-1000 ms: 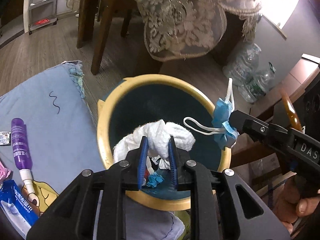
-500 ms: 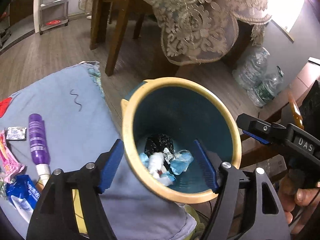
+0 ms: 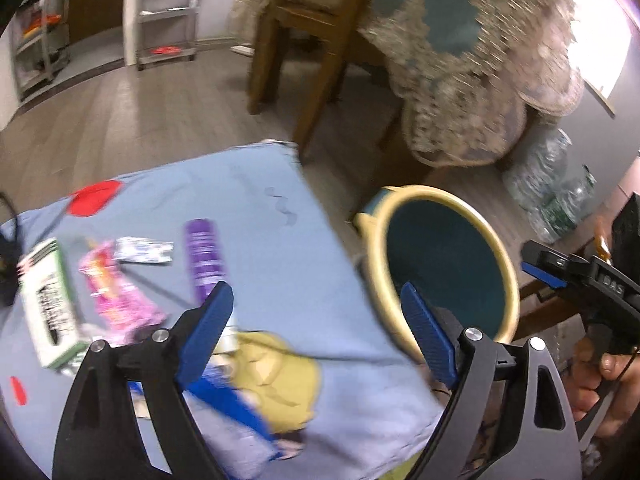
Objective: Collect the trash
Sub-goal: 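Grasp the pink snack wrapper with the left gripper while the right gripper returns to the pile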
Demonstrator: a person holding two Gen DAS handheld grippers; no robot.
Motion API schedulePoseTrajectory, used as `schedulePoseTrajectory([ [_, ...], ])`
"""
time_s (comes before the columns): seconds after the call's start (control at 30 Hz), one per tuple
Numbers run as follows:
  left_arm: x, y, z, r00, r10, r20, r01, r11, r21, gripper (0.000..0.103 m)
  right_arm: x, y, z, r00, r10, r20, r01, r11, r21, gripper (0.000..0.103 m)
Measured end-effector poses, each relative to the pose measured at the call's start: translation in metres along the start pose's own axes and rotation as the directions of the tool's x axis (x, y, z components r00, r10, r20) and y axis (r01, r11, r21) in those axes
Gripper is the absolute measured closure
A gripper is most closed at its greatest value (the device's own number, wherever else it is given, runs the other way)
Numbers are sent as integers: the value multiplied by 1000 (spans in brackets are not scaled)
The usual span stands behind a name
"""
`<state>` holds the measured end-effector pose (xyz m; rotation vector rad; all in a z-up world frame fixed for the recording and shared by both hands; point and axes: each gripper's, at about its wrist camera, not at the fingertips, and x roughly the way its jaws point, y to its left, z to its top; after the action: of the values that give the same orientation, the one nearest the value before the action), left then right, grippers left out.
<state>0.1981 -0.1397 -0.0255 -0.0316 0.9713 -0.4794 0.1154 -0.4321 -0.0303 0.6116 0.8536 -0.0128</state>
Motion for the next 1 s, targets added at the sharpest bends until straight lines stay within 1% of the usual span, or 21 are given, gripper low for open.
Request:
schedulePoseTrajectory([
  [0.2,-14,60,-5,995,100,2,-99,991,-88,20,10,22,-8,999,25,-38,-27,998,-58,37],
  [0.33,-7,97,-7,986,166,-20,-167,974,-151,22,14,29,-13,998,29,-55,-33,996,-80,37],
  [0.4,1,113,-7,981,189,-43,-194,964,-183,25,15,31,-15,998,24,-63,-30,995,-93,37],
  [0.47,12,123,-6,977,202,-66,-212,957,-198,29,15,31,-16,998,22,-67,-28,995,-97,37],
  [0.57,29,131,-3,971,218,-101,-234,952,-197,33,17,32,-17,997,15,-71,-22,995,-98,37],
  [0.63,41,133,-1,963,235,-130,-256,948,-190,37,18,33,-17,997,13,-75,-21,995,-101,37],
  [0.7,54,138,1,948,269,-167,-298,937,-181,43,20,35,-16,997,12,-79,-21,994,-112,37],
  [0.8,71,142,0,934,288,-212,-324,932,-160,52,26,40,-17,996,12,-89,-24,991,-132,37],
  [0.87,77,144,-1,931,291,-222,-328,932,-154,56,32,47,-18,995,10,-101,-26,988,-154,37],
  [0.93,79,145,-1,932,289,-217,-325,934,-151,63,37,52,-20,994,10,-112,-29,985,-168,37],
  [0.97,78,146,-1,933,291,-212,-325,934,-150,69,40,55,-23,993,11,-120,-32,984,-176,37],
  [1.0,76,147,-1,933,297,-204,-329,933,-147,80,43,58,-24,992,12,-126,-35,982,-183,37],
])
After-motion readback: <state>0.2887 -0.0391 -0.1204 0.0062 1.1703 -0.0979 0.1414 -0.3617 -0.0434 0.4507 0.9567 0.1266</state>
